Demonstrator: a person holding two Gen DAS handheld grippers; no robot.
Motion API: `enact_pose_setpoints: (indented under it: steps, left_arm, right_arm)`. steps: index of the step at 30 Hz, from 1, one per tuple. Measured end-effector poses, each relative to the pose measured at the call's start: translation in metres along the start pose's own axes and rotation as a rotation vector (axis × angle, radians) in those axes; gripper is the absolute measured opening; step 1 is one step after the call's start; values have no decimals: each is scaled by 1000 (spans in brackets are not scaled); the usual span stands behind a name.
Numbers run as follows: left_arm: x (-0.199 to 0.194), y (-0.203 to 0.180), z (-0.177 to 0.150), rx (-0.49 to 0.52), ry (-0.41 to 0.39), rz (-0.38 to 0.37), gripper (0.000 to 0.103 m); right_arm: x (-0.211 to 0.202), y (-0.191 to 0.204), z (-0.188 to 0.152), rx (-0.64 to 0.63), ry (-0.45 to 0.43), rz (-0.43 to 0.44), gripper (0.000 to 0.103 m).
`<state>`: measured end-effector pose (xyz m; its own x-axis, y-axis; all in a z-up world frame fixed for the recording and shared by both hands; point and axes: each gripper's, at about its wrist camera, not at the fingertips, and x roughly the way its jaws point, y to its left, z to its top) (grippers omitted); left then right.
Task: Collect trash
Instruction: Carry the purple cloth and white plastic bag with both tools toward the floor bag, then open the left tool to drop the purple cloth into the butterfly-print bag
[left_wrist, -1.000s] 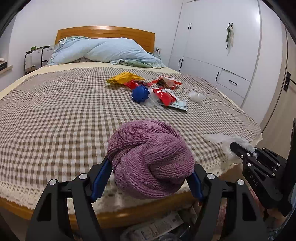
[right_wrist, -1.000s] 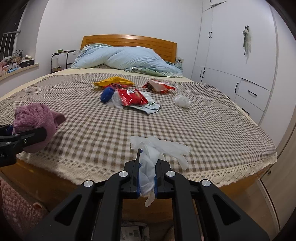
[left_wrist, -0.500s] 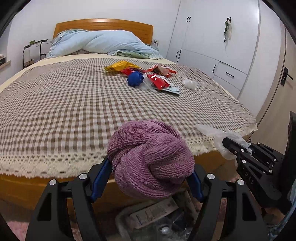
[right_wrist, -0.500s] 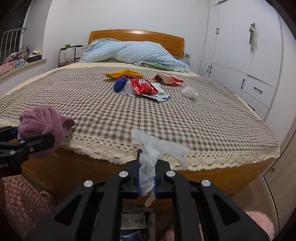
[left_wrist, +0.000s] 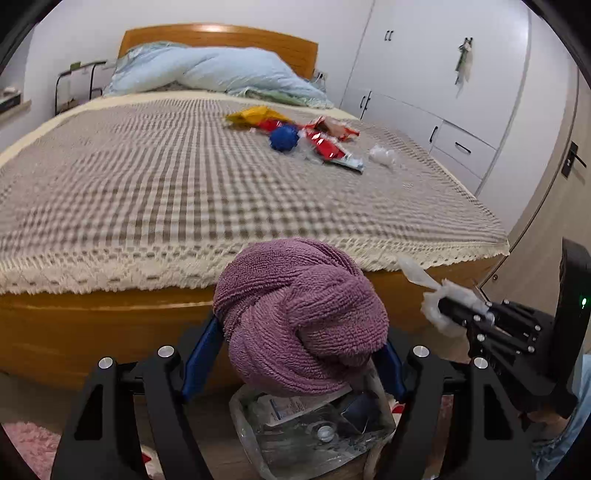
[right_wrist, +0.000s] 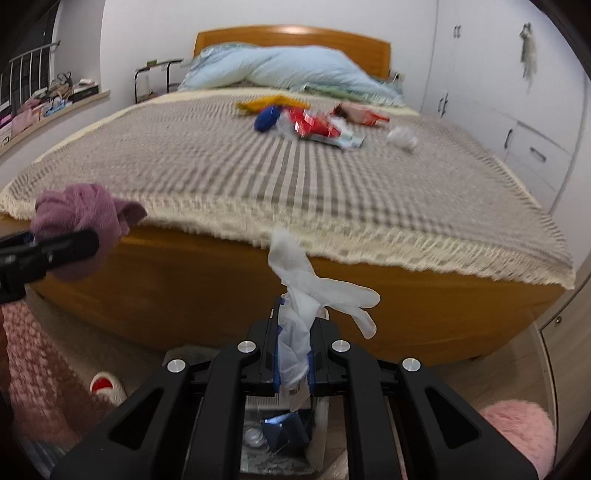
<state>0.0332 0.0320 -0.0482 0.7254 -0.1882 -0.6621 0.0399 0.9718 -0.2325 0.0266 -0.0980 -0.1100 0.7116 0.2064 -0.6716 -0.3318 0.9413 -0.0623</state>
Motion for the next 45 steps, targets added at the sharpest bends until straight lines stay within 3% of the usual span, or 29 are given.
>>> enact_pose_setpoints:
  steps: [6, 12, 19, 25, 28, 33, 40, 45]
  left_arm:
    - [28, 13, 7, -50, 65, -18, 71]
    - [46, 7, 14, -24, 120, 1, 71]
    - [42, 10, 12, -14, 160, 5, 71]
    - [35, 21, -17, -4, 119, 12, 71]
    - [36, 25, -27, -38, 162, 8, 71]
    - [36, 15, -32, -13, 164, -9, 71]
    - [48, -8, -48, 37, 220, -34, 71]
    - [80, -27, -67, 81, 312, -36, 71]
  right_arm:
    - [31, -8, -9, -3, 121, 34, 10]
    - [54, -8, -18, 15, 283, 81, 10]
    - [53, -4, -30, 60, 367, 90, 10]
    - [57, 10, -58, 25, 373, 65, 10]
    - [53, 7, -60, 29, 393, 58, 10]
    - [59, 8, -58, 22, 388, 67, 10]
    - [54, 5, -61, 46, 356, 103, 10]
    - [58, 1, -57, 64, 323, 108, 10]
